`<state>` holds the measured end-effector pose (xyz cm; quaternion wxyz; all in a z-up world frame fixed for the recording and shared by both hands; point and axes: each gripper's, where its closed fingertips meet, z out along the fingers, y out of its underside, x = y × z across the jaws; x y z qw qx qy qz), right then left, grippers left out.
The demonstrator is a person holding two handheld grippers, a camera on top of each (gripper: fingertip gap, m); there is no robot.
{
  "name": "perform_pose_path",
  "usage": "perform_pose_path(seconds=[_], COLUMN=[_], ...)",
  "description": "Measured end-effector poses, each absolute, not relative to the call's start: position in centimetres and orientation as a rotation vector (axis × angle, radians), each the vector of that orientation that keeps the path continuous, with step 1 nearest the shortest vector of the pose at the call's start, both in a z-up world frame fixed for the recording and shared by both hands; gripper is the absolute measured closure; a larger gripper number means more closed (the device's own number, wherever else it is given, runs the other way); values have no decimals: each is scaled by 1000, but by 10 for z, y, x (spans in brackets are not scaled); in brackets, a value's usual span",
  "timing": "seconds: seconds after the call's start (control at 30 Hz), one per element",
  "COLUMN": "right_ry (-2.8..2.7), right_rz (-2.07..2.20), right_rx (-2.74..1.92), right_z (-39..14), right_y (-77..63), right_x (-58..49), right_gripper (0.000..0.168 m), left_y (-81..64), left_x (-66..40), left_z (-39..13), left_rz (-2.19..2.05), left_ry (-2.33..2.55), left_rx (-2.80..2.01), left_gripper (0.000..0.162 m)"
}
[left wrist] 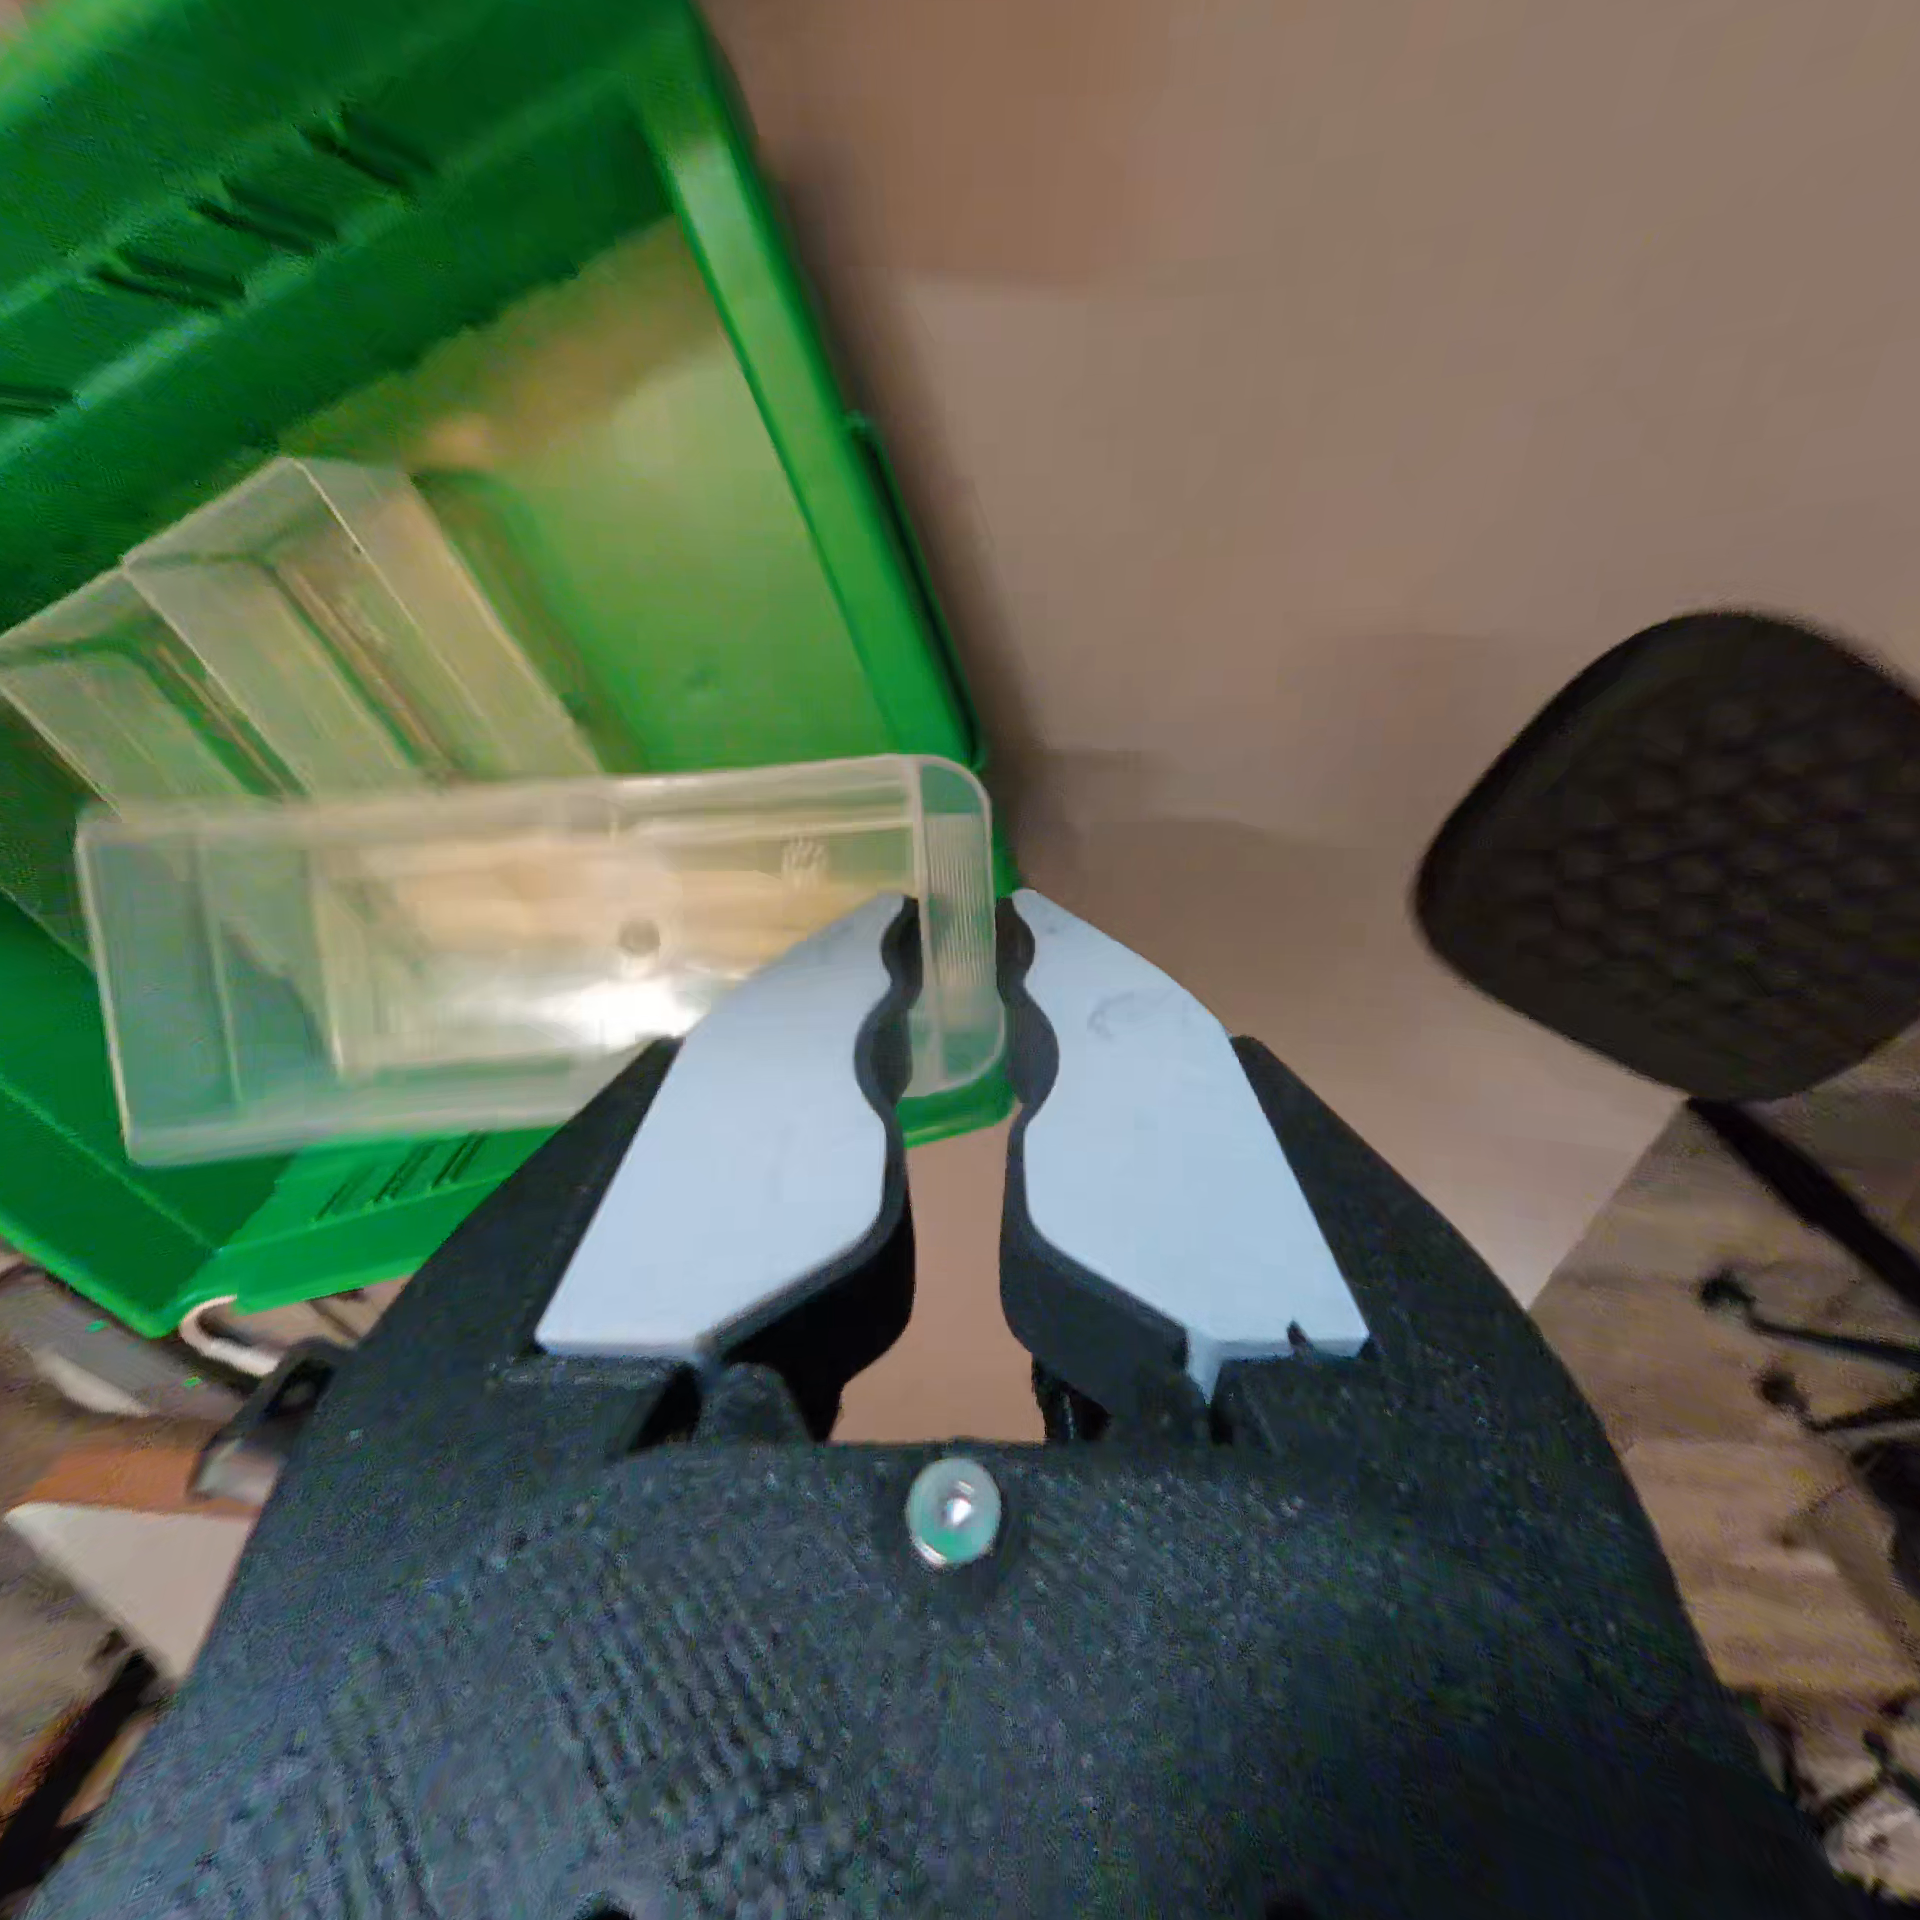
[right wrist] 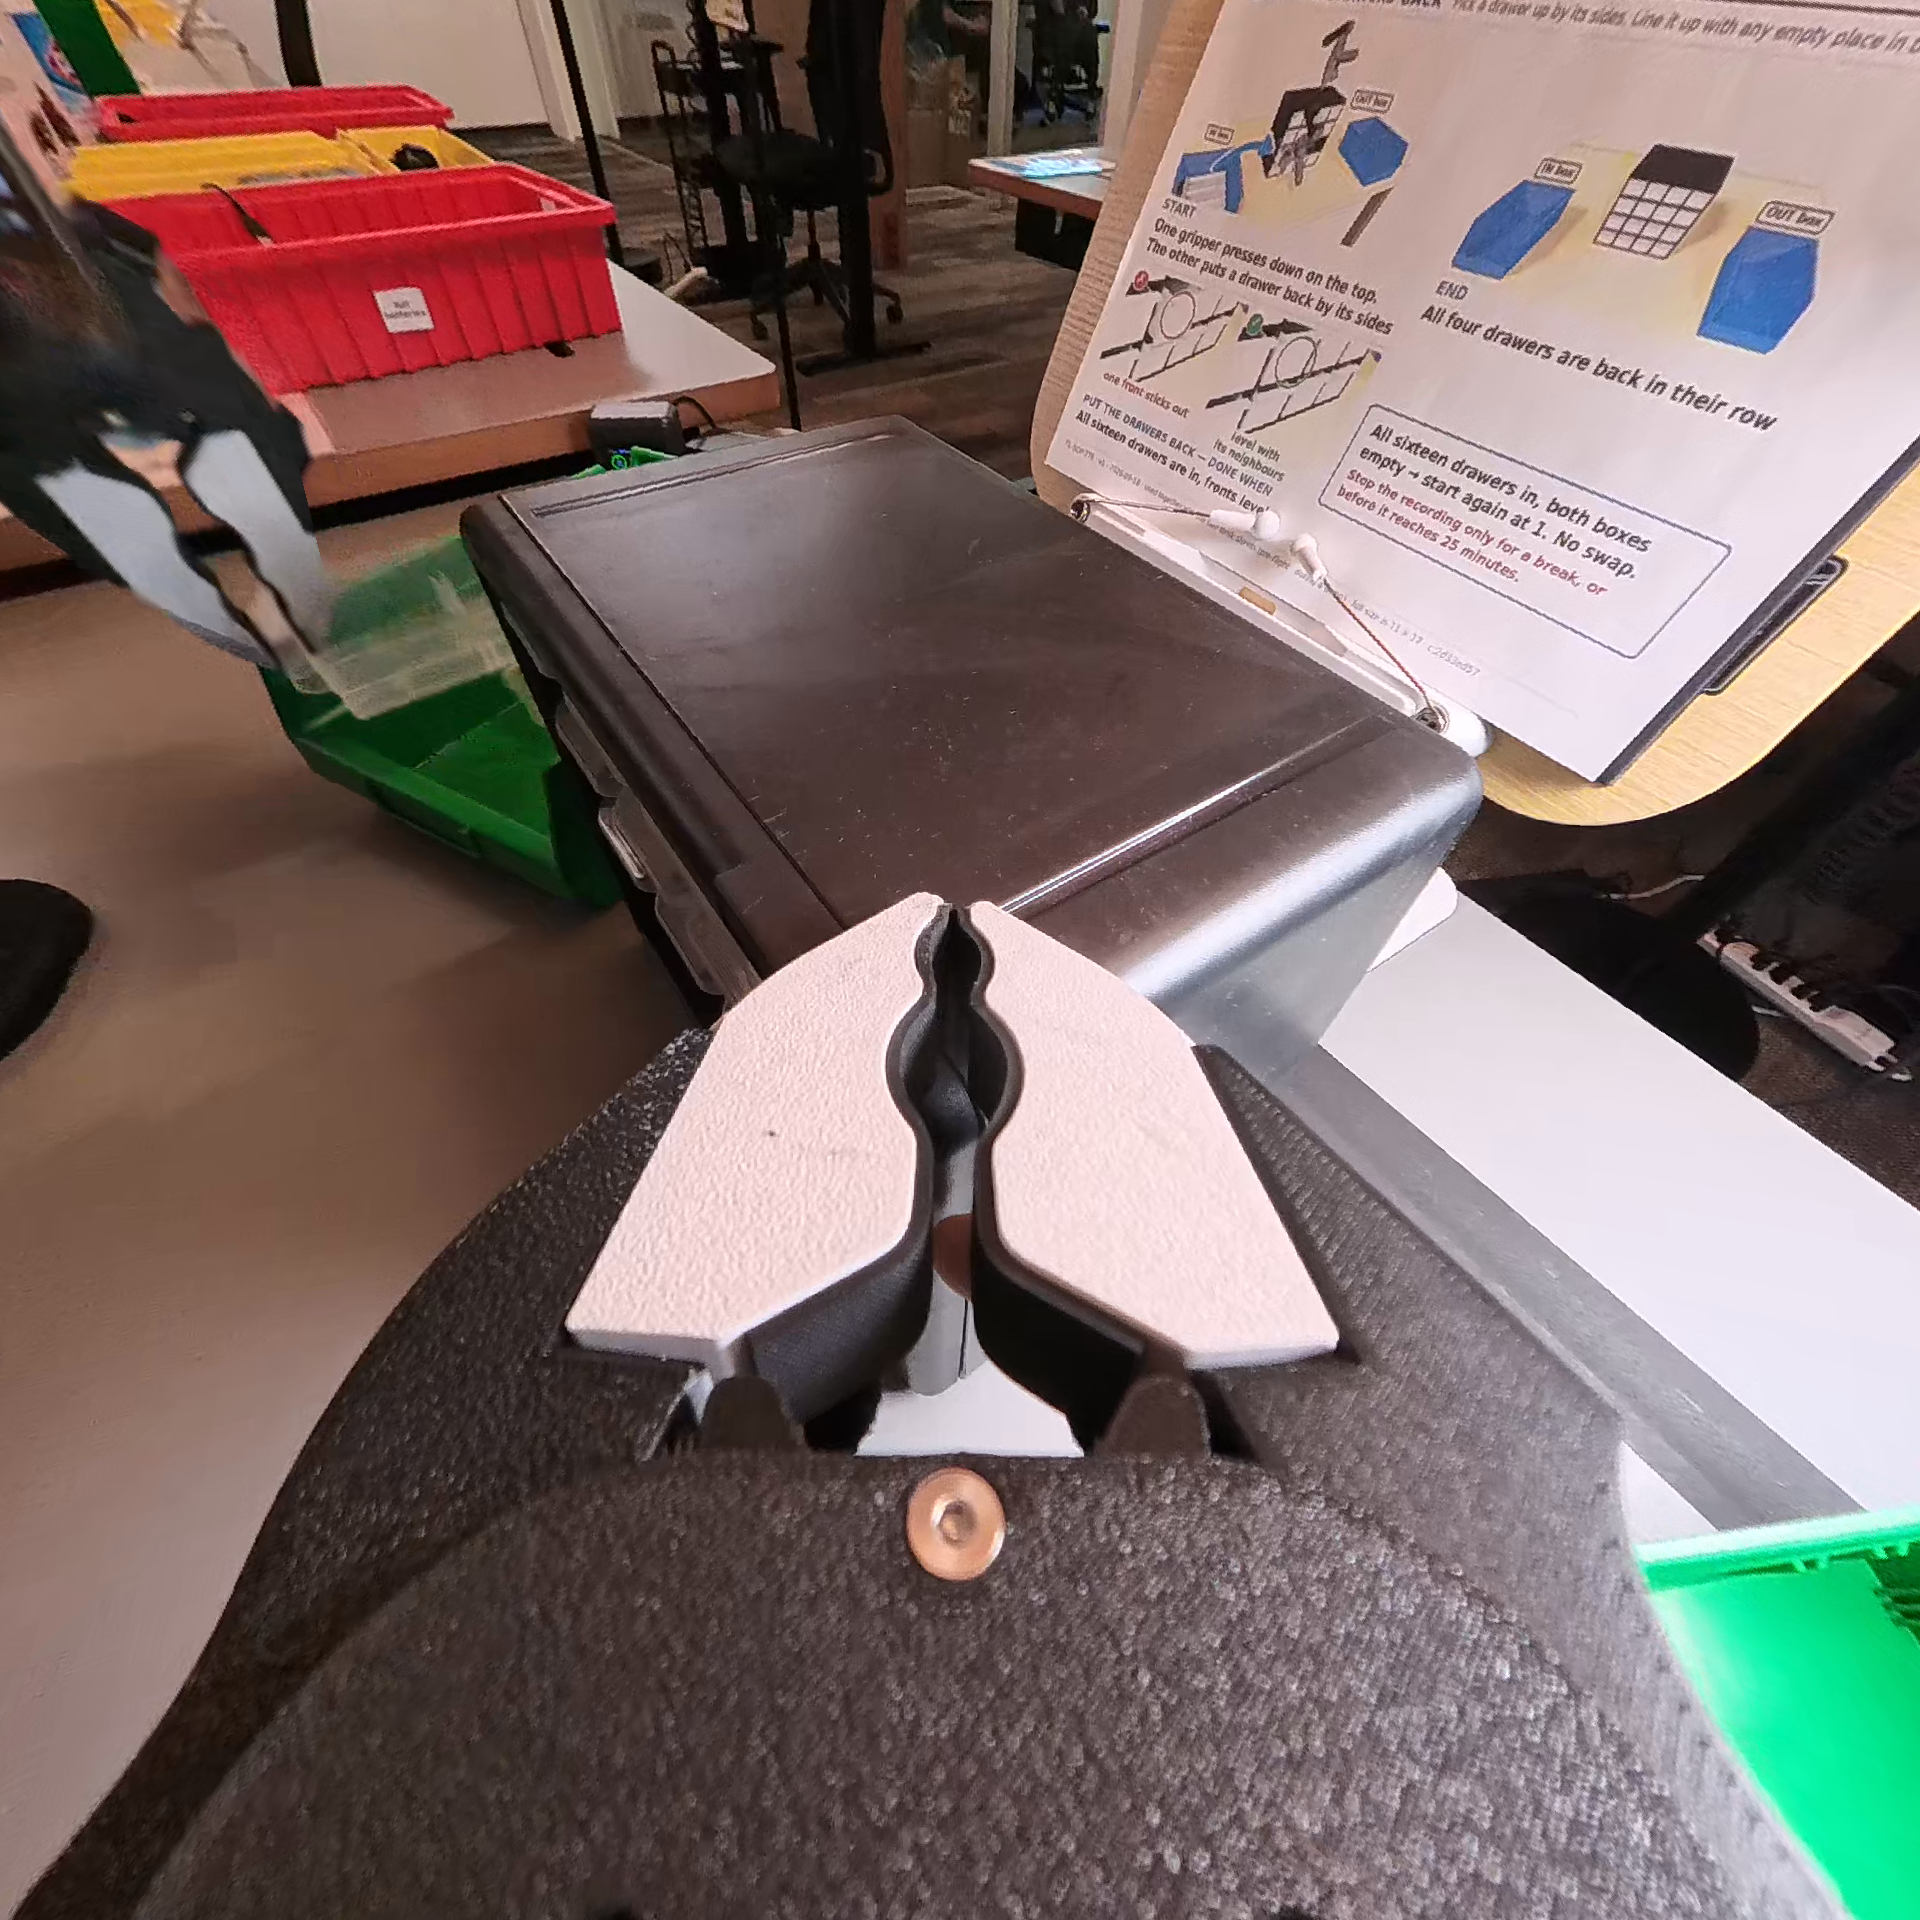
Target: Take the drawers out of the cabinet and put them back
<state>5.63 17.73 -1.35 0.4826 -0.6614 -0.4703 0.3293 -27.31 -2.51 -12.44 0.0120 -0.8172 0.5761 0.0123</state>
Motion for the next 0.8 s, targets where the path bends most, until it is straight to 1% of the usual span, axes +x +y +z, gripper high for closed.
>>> perform_pose_path(seconds=[0.13, 0.27, 0.37, 0.47, 0.6, 0.8], right_ry=[-1141, -1139, -1137, -1136, -1137, -1141], right_rz=[802, 799, 790, 781, 767, 757], right_rx=[-1610, -1609, -1608, -1606, -1602, -1600], right_z=[-13, -13, -14, -13, -13, -13], right_y=[177, 177, 177, 177, 177, 177], right_x=[56, 56, 56, 57, 57, 57], right_gripper=[168, 168, 168, 168, 168, 168], left_y=[-39, -65, -90, -100, -81, -46], left_x=[-240, -180, -122, -81, -55, -51], left_z=[-97, -89, -94, -102, -112, -137], left_rz=[-115, -338, -585, -723, -783, -790], left_ry=[1681, 1644, 1674, 1732, 1730, 1700], left_rx=[-2465, -2385, -2321, -2295, -2316, -2407], left_gripper=[149, 149, 149, 149, 149, 149])
